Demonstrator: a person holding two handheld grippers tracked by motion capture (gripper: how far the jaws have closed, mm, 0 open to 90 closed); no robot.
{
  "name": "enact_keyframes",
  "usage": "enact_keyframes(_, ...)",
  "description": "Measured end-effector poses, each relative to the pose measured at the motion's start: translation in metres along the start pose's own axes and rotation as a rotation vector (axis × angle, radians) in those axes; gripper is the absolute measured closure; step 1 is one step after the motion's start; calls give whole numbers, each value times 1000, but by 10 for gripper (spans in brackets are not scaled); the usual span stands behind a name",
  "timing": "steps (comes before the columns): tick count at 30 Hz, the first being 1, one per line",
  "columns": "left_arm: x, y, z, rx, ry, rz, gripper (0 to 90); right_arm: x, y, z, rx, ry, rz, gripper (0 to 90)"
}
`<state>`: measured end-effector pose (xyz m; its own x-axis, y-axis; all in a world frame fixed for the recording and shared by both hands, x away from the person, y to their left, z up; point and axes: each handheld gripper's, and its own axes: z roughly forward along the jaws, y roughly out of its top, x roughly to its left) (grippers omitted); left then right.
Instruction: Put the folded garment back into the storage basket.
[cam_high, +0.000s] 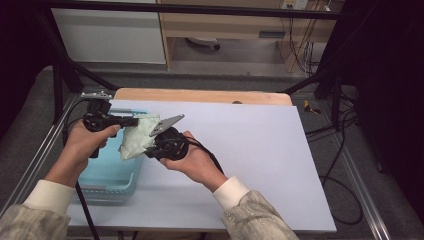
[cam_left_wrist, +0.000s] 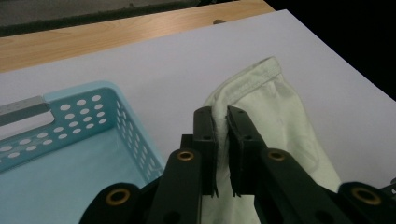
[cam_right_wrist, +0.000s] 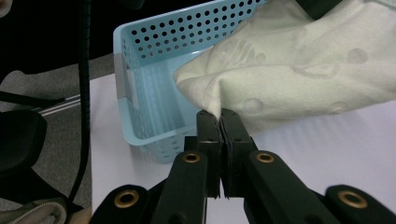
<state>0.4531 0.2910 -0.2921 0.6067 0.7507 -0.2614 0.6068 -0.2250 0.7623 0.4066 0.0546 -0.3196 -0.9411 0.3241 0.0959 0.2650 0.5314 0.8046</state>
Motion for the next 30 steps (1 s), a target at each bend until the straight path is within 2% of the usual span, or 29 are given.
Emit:
enact_keyframes(15, 11, -4, -10, -4, 9, -19, 828, 4, 8, 10, -17, 9, 0, 886)
enact_keyframes(29, 21, -10, -17, -4, 21, -32, 827, 7, 11, 23, -9, 18, -18, 886)
enact_keyframes(30, 21, -10, -17, -4, 21, -33, 827, 8, 11, 24, -9, 19, -9, 885)
